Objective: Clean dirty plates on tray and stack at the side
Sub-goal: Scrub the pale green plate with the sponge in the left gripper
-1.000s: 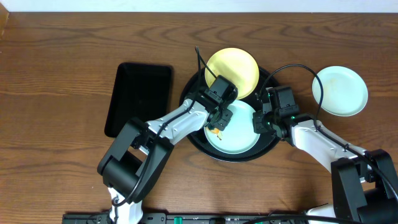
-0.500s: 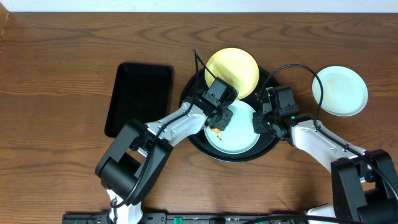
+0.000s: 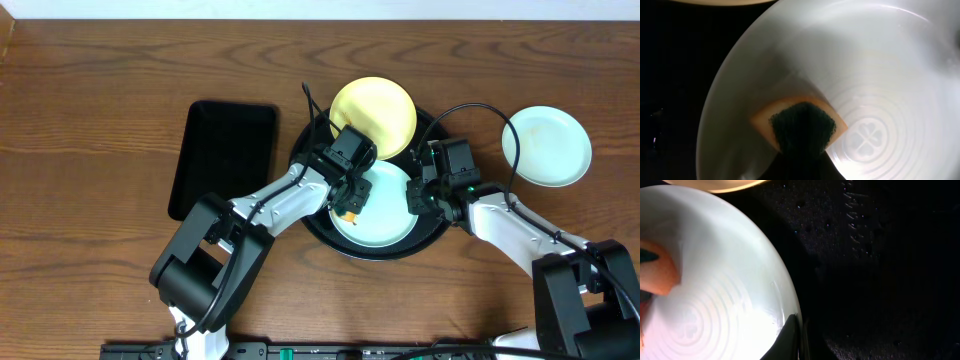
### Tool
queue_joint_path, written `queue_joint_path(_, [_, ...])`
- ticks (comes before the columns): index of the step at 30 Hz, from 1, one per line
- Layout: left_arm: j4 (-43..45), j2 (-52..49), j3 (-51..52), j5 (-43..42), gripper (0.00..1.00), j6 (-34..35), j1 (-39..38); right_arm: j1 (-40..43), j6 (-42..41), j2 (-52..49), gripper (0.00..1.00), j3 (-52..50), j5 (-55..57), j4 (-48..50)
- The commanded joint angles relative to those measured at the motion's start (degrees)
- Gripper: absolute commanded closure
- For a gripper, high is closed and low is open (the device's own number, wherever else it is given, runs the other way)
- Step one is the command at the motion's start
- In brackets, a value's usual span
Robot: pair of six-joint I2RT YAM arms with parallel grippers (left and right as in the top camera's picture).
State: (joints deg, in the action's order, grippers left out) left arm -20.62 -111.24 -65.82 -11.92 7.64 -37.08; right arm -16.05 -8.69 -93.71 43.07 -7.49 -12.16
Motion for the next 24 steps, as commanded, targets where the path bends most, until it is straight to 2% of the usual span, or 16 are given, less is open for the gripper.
queue_joint_path(1, [-1.11, -7.93, 8.74, -1.18, 0.93, 3.63, -0.39, -0.11, 0.22, -1.09, 0.99, -0.5, 1.46, -0.42])
queue_joint_path(9, [0.57, -7.93, 10.67, -3.15, 0.93, 8.0, -0.39, -0.11, 0.22, -1.09, 0.99, -0.5, 1.46, -0.44])
queue_joint_path(24, [2.34, -7.93, 14.34, -3.8, 0.93, 24.0, -0.39, -0.11, 0.24, -1.09, 0.99, -0.5, 1.46, -0.44])
